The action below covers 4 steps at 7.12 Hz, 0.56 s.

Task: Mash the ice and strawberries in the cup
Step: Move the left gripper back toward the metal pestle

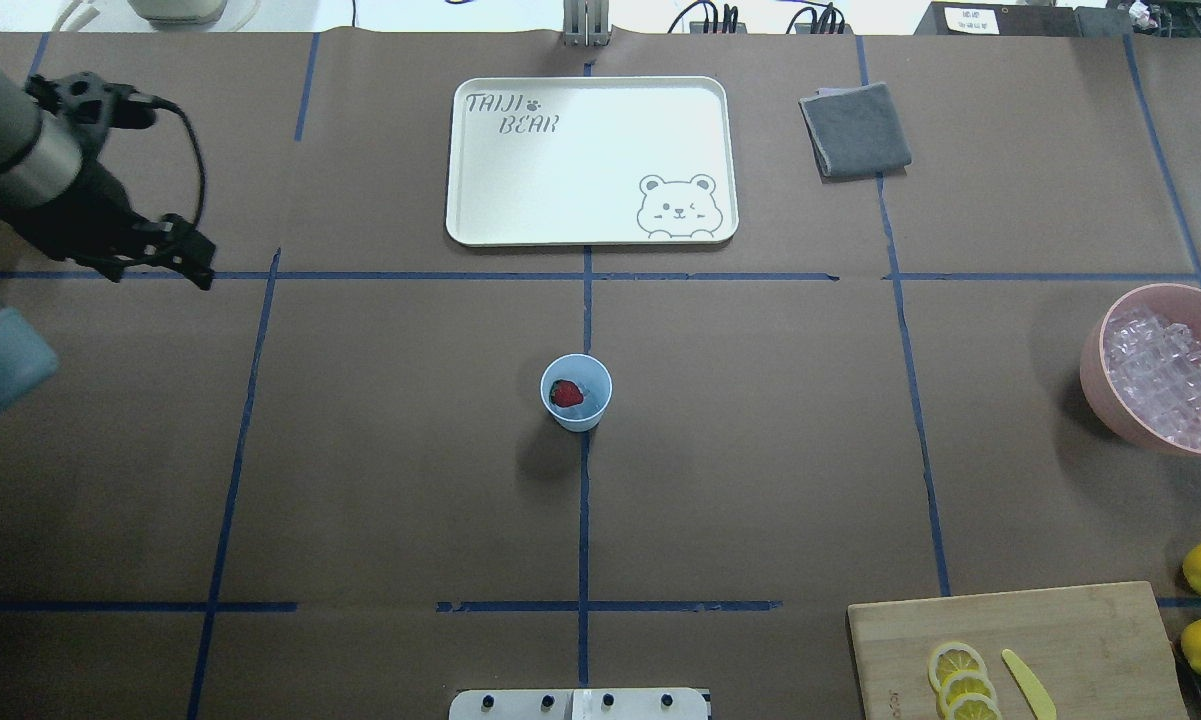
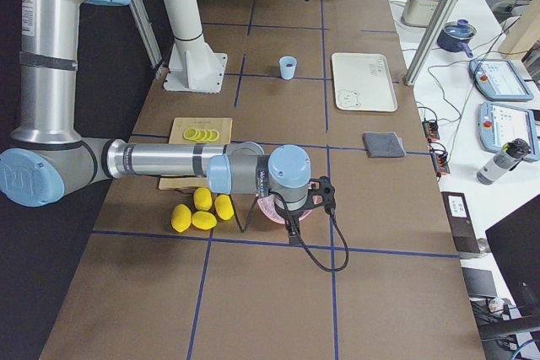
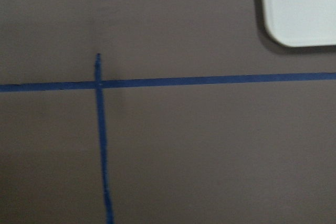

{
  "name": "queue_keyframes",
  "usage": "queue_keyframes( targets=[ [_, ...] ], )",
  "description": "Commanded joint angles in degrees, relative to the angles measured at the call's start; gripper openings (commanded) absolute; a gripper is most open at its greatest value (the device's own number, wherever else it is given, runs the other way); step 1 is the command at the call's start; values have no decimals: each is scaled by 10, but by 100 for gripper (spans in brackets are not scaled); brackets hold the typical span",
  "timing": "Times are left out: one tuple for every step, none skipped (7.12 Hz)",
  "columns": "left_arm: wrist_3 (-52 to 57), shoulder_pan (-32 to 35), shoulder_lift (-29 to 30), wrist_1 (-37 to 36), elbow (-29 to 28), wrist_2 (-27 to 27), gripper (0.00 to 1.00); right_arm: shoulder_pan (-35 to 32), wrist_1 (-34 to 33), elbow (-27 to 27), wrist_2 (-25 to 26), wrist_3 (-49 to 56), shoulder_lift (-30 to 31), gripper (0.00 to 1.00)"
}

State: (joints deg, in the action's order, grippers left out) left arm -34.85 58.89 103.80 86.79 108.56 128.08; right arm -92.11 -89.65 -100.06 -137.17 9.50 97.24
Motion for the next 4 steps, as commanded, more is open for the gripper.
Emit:
queue_keyframes(
  targets=[
    [202,107,-108,5,-20,25,100,0,0,-2,-1,-2,-2,99],
    [210,112,-117,32,-55,25,100,0,0,-3,-1,-2,-2,99],
    [209,112,-140,122,-109,25,100,0,0,-3,-1,-2,-2,99],
    [182,112,-151,215,-159,25,100,0,0,-3,-1,-2,-3,99]
  ],
)
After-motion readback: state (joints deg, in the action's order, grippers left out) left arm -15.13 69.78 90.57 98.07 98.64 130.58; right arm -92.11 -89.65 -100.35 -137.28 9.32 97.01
